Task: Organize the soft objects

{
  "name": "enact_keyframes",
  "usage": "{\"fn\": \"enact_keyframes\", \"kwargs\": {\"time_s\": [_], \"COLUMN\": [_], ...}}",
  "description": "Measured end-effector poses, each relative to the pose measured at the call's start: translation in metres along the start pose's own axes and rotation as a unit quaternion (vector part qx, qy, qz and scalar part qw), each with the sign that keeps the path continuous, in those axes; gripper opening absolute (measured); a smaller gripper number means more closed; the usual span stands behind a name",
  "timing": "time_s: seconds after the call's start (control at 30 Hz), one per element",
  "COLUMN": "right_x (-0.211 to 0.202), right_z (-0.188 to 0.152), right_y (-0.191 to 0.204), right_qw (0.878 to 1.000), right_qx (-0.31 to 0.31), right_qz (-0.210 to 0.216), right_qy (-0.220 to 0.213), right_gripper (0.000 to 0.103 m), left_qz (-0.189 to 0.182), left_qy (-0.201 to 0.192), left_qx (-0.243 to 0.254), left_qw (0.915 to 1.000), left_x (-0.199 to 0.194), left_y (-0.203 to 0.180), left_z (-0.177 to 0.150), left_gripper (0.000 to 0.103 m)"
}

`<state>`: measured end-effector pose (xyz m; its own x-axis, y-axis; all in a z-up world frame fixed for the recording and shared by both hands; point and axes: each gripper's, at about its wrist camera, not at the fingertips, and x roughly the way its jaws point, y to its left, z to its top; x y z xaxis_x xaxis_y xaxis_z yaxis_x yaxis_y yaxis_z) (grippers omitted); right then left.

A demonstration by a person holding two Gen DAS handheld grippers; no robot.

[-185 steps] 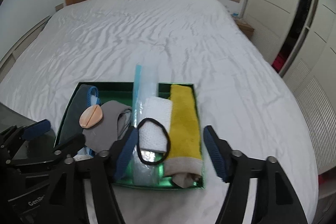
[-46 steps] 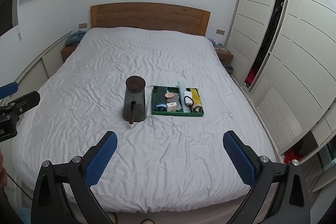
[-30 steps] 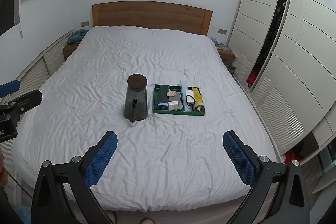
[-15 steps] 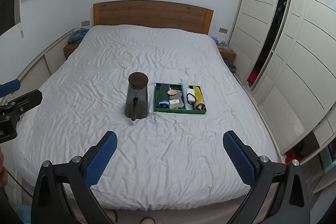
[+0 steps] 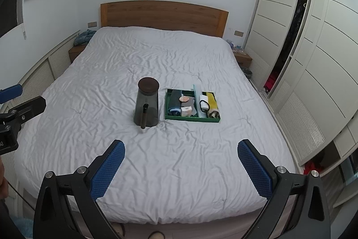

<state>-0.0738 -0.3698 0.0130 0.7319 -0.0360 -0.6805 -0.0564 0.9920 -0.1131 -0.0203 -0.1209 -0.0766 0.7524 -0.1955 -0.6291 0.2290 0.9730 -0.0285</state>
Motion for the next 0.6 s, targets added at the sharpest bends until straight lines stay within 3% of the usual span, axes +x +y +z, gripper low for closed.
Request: {"fn": "enact_keyframes", "kwargs": {"time_s": [0.6], "right_x": [-0.0027], "right_z": [-0.0006], "right_y": [-0.0009], "right_qw": [1.000], "right_qx": [-0.006], "right_qz": [0.001], "right_qy": [-0.003], "right_gripper": [0.103], "left_qz": [-0.007], "left_qy": [-0.003], "left_qx": [0.005], "left_qw": [1.0000], "left_x": [-0.0047], "left_y": [0.0002], "left_z": [0.0030], "left_gripper": [0.092]}}
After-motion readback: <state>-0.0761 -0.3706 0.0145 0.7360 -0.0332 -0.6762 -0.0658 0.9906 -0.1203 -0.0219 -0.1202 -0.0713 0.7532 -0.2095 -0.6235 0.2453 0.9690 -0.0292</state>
